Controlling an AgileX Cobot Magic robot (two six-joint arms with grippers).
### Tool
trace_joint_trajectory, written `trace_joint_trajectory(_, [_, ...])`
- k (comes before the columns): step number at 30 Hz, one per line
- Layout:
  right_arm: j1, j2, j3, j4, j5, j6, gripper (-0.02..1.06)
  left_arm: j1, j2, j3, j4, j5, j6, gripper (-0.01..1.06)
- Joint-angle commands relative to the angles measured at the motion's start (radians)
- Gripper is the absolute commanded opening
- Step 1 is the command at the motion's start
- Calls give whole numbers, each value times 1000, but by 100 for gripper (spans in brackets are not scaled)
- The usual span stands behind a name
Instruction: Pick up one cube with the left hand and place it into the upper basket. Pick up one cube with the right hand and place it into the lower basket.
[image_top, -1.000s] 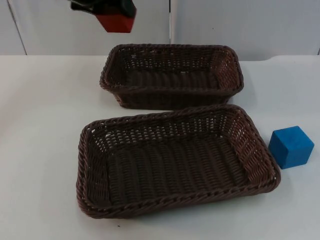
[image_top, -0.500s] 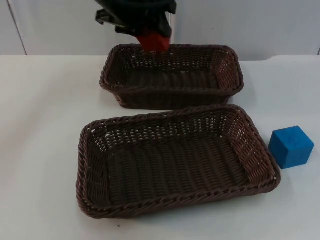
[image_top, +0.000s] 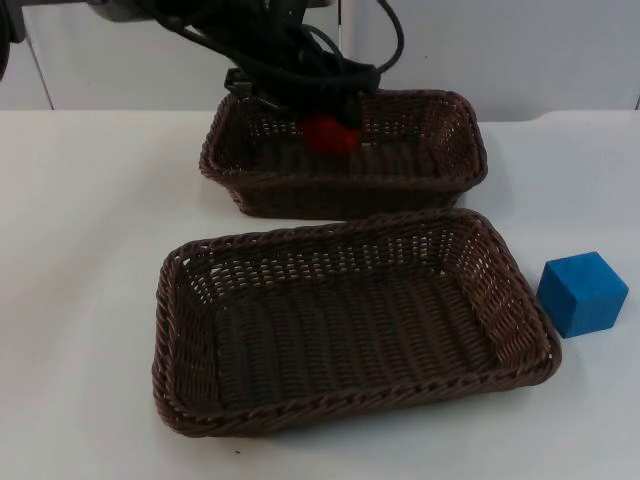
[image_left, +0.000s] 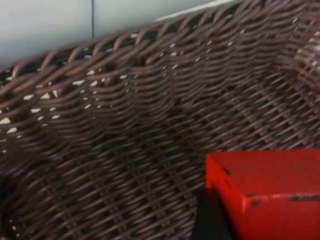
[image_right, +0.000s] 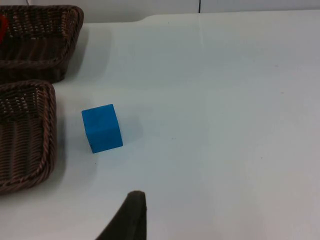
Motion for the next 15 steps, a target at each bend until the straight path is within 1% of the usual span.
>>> trace_joint_trajectory(1, [-6, -4, 2, 0, -3, -3, 105, -6, 14, -7, 23, -10, 5, 0])
trace_joint_trajectory(15, [-6, -4, 2, 0, -3, -3, 105, -6, 49, -5, 33, -20, 5, 0])
